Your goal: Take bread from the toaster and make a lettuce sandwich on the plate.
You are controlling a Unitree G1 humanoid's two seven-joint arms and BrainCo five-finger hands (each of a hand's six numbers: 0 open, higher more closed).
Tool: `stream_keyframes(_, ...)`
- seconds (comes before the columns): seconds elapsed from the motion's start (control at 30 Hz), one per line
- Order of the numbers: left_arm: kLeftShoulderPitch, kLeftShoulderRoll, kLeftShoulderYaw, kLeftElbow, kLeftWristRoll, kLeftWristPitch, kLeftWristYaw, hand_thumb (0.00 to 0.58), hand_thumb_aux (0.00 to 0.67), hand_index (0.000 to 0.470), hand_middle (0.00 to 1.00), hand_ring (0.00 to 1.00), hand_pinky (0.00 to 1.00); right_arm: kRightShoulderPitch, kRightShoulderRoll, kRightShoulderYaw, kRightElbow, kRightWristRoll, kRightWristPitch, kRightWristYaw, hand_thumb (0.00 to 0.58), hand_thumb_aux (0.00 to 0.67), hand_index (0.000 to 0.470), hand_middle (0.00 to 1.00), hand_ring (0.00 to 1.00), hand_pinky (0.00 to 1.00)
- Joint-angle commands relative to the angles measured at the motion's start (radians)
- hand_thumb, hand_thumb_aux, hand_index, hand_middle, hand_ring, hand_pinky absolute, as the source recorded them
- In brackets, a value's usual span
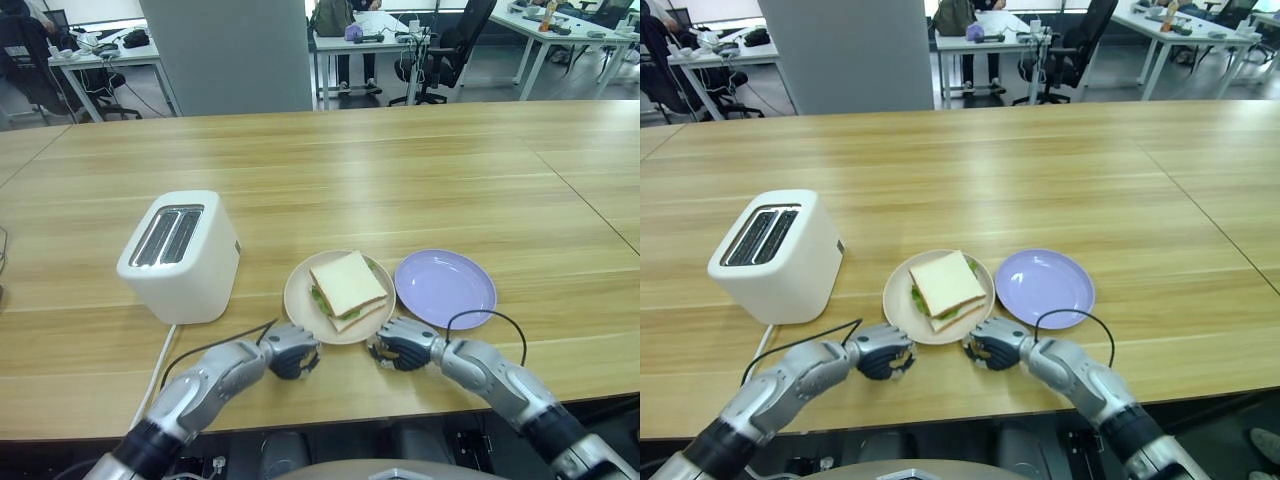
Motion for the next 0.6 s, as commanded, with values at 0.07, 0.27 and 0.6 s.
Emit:
stream_keyframes(0.07,-0.186,-0.068,-0.041,0.257,0.060,0.046,0.055,0.580,0.670,0.460,1.00,1.00,1.00,-0.185,0.060,0.013,0.223,-0.023,0.020,-0.057,0.580,0.670,0.460,1.00,1.00,1.00)
stream_keyframes(0.27,-0.465,-0.146,-0.076,0.684,0.092,0.063,0.223,0.580,0.670,0.460,1.00,1.00,1.00,-0.455,0.138,0.044,0.592,-0.047,0.010,-0.186,0.580,0.670,0.460,1.00,1.00,1.00)
stream_keyframes(0.6,-0.630,-0.159,-0.093,0.887,0.049,0.004,0.366,0.580,0.670,0.460,1.00,1.00,1.00,-0.625,0.164,0.079,0.830,-0.043,-0.033,-0.321,0.580,0.670,0.460,1.00,1.00,1.00)
